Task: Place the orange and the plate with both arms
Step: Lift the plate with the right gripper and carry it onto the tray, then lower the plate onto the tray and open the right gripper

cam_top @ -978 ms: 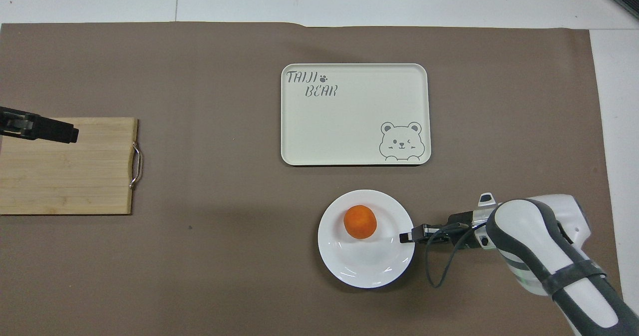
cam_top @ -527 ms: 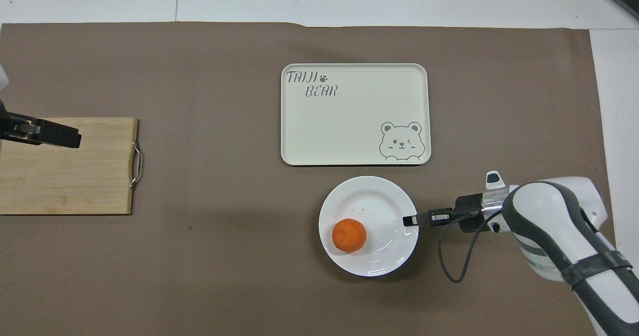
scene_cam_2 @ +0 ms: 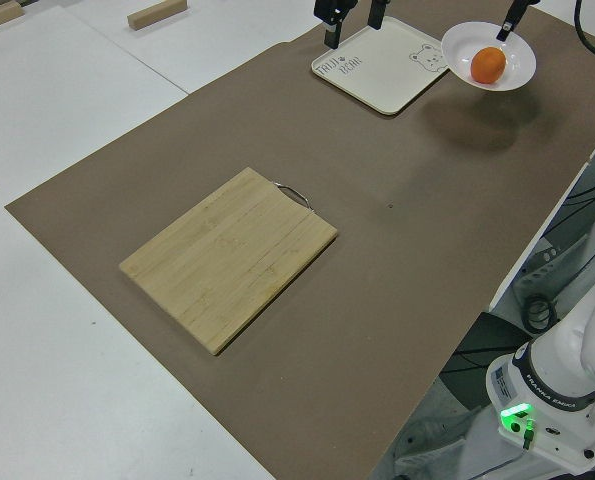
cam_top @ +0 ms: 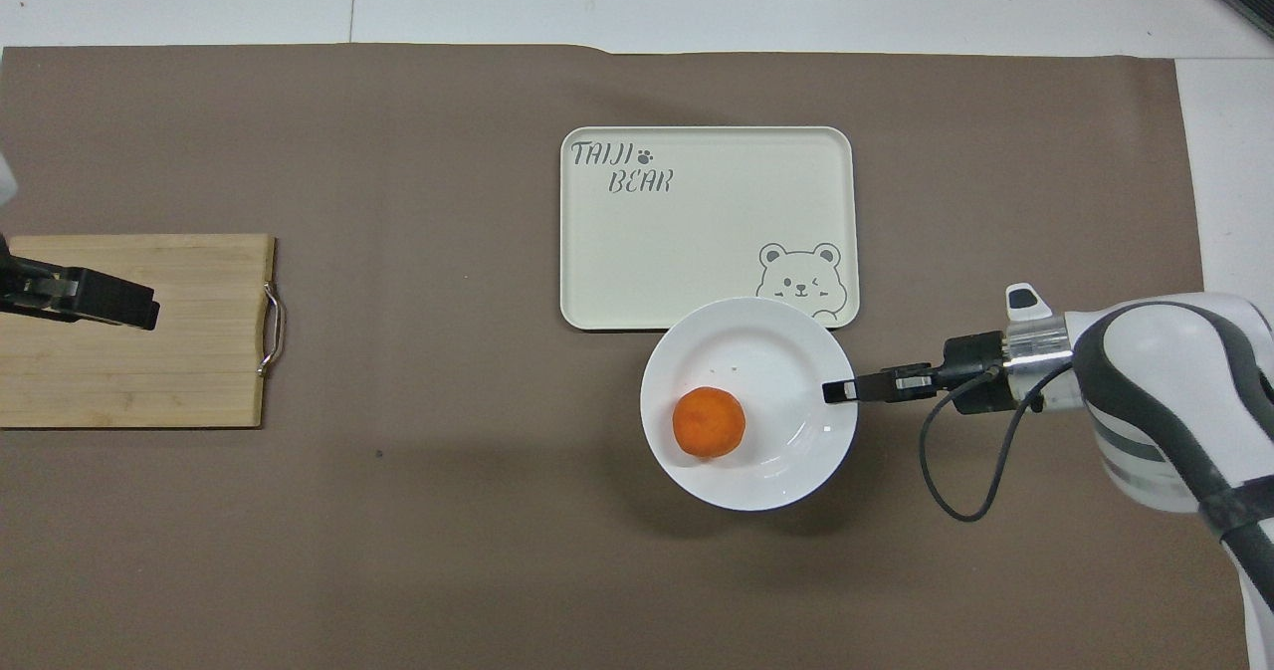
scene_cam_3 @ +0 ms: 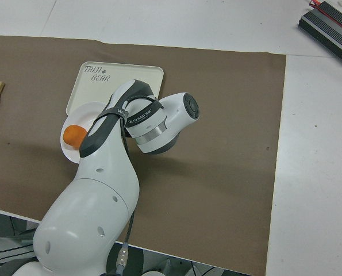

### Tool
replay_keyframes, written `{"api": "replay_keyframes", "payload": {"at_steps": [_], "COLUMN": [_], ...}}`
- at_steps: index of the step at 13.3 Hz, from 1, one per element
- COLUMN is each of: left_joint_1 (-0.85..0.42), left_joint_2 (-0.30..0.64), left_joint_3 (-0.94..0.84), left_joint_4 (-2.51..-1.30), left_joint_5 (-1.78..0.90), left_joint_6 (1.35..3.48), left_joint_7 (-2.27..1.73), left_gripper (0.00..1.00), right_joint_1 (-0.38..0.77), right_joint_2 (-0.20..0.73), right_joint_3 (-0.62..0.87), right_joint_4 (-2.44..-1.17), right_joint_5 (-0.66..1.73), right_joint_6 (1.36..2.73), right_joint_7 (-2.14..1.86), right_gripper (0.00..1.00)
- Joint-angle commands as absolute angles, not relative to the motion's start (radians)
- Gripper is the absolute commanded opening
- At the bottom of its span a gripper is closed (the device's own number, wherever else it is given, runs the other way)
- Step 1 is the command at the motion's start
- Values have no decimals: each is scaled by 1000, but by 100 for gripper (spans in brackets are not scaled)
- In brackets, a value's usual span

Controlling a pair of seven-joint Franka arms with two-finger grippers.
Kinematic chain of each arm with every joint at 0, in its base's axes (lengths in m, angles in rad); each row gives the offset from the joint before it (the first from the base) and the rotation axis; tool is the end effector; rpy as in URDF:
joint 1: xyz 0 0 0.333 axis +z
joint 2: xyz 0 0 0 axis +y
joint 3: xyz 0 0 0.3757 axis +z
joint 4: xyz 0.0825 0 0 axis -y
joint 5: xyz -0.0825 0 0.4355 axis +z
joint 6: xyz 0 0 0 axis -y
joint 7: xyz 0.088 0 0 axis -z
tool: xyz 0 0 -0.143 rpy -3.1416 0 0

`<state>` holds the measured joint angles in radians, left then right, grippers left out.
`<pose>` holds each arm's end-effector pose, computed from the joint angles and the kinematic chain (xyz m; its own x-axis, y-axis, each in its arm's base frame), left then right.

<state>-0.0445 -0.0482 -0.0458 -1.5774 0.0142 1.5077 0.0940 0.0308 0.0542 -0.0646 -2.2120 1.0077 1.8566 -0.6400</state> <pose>0.5787 -0.0510 0.6679 0.9830 -0.1822 -0.0230 -0.1826 -0.9831 -0.0143 0.5502 0.0766 0.3617 0.9955 0.0940 -0.0130 0.0437 -0.5752 -0.8168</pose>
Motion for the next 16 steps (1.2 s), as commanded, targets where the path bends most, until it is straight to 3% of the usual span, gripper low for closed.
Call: {"api": "replay_keyframes", "payload": {"at_steps": [1, 6, 13, 16], "left_joint_1": [-48, -51, -43, -41], "left_joint_2": [-69, -61, -61, -63], "left_joint_3": [-38, -37, -28, -28], "left_joint_4": [-1608, -1598, -1598, -1598], "left_joint_5": [3, 3, 5, 5], "left_joint_6": [1555, 1565, 1557, 1559], "left_joint_7": [94, 89, 87, 87], "left_gripper": [100, 100, 100, 100], "right_joint_1": [24, 40, 123, 114], "right_joint_2": [167, 334, 569, 600], "right_joint_3": [-60, -51, -48, -31], "right_joint_4": [-2039, -1764, -1569, -1555], "right_joint_5": [1034, 1051, 1135, 1106], "right_joint_6": [1818, 1842, 2034, 2043], "right_joint_7": [-540, -362, -318, -331], "right_gripper": [0, 0, 0, 0]}}
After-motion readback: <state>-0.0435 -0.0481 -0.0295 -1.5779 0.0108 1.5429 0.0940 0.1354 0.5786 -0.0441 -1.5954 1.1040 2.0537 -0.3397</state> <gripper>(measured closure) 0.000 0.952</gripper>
